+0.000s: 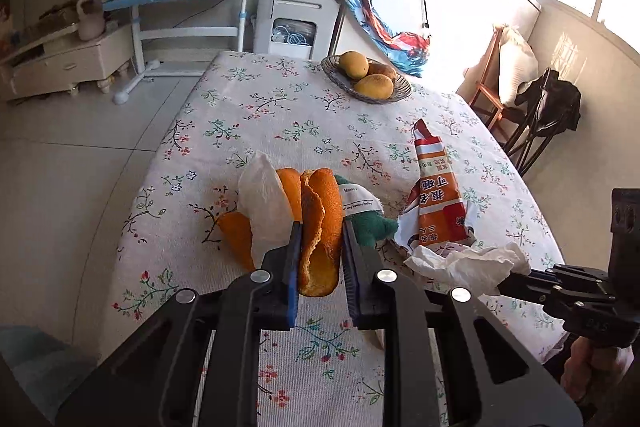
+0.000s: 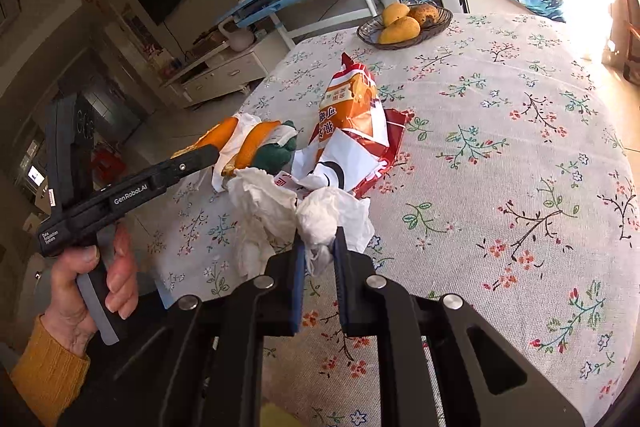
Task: Collect trash
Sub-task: 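Drop the tissue into the basin with the right gripper while the left gripper carries the peel there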
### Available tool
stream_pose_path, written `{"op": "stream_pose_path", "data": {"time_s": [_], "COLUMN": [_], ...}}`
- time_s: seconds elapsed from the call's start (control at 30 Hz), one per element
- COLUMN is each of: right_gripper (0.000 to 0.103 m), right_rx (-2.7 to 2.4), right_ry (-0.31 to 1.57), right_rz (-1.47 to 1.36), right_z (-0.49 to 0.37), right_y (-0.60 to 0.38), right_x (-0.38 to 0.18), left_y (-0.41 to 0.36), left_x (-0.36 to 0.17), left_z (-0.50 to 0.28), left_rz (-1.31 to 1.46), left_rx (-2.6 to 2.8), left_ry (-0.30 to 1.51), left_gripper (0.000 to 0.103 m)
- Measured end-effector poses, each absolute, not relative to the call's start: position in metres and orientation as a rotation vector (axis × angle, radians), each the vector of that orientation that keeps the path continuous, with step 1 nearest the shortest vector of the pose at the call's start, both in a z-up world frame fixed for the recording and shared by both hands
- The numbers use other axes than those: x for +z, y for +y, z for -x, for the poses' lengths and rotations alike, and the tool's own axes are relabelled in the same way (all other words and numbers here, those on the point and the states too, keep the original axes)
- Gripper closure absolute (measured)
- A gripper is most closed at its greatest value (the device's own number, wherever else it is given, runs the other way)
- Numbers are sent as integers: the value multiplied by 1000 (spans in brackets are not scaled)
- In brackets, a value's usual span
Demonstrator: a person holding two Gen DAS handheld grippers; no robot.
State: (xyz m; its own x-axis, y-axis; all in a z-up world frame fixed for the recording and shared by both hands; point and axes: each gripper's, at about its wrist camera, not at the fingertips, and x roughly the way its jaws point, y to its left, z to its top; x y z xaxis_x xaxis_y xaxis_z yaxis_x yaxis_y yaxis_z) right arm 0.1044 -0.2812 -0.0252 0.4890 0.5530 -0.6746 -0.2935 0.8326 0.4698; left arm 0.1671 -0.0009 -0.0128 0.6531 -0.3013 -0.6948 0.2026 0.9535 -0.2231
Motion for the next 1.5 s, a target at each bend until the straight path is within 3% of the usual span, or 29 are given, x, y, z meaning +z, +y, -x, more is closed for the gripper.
{"op": "stream_pose_path", "data": {"time_s": [0.77,1.23,1.3,1.47,1.5], "right_gripper": [89,85,81,48,46], "right_rx": [533,584,585,537,517], "right_ry": [936,1193,1214,1213,1201], "right_rz": [-335,4,34,29,11], "right_z": [-37,59,66,71,71], "right_y": [-283,-236,-233,-240,-245], "right_x": [-23,-74,-79,-79,-78], "left_y": [18,-27,-37,-53,-55], "left_x": [0,-16,-20,-26,-27], "left_z": [-86,-18,-9,14,18], "left_rz": [235,105,86,62,62], "left_rx": [-265,-321,-339,-378,-383], "left_ry": [719,751,763,785,791], "left_gripper": [85,85,85,85,85]}}
